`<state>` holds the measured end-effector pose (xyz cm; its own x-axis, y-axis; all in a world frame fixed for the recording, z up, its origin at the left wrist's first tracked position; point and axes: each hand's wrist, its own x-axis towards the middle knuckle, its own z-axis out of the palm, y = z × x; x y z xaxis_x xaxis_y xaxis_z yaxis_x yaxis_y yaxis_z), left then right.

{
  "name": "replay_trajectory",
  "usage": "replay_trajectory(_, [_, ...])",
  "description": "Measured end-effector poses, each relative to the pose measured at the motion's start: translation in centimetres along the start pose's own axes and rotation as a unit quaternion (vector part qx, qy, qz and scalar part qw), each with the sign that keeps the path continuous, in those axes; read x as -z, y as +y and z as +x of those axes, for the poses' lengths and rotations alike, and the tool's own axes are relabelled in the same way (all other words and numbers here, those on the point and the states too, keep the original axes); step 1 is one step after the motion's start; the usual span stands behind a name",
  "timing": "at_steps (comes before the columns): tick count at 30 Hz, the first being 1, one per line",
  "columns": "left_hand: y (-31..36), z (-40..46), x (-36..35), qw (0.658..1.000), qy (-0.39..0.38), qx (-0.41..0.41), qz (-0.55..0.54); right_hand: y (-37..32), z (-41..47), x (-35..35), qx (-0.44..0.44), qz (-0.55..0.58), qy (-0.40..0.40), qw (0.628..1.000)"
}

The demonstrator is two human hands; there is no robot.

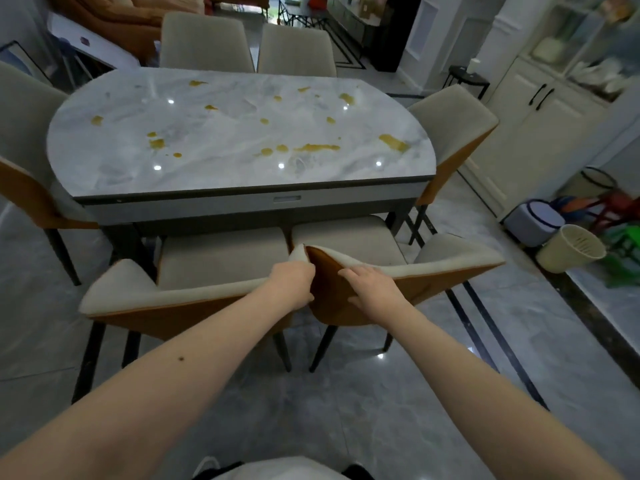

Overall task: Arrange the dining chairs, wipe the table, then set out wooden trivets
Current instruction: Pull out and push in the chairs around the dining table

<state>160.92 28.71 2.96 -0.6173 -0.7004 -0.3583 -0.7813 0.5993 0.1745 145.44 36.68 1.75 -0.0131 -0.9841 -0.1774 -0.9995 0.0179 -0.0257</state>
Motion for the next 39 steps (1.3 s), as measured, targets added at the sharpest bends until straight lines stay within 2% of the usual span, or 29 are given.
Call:
replay_trajectory(5, [8.5, 2.7, -1.1, 0.997, 0.065, 0.0, -0.032, 8.7, -2.8, 0.3, 0.01, -0.026, 0.017, 0.999])
replay_trajectory(11, [13.7, 5.4, -2.2, 0.992, 0.116, 0.03, -0.035, 15.8, -3.4, 0.3, 0.015, -0.032, -0.005, 0.999])
replay_trajectory(16, [15.1, 8.5, -2.0, 0.997, 0.07, 0.023, 0.006, 19.1, -2.1, -0.6, 0.017, -0.017, -0.032, 0.999])
replay_trajectory(21, [15.8, 10.9, -2.6, 0.998, -0.014, 0.029, 0.045, 21.7, -1.4, -1.7, 0.0, -0.004, -0.058, 0.998])
replay_trajectory(30, [16.5, 12.8, -3.5, 0.989, -0.041, 0.089, 0.109, 28.3, -0.8, -2.8, -0.004, -0.021, -0.063, 0.998])
replay_trajectory(35, [17.2, 13.2, -3.5, 0.986, -0.037, 0.122, 0.107, 28.8, 0.1, -2.5, 0.048, -0.038, -0.097, 0.993])
replay_trajectory(39, [16.5, 13.2, -3.6, 0.985, -0.033, 0.136, 0.102, 28.7, 0.8, -2.4, 0.055, -0.033, -0.104, 0.992])
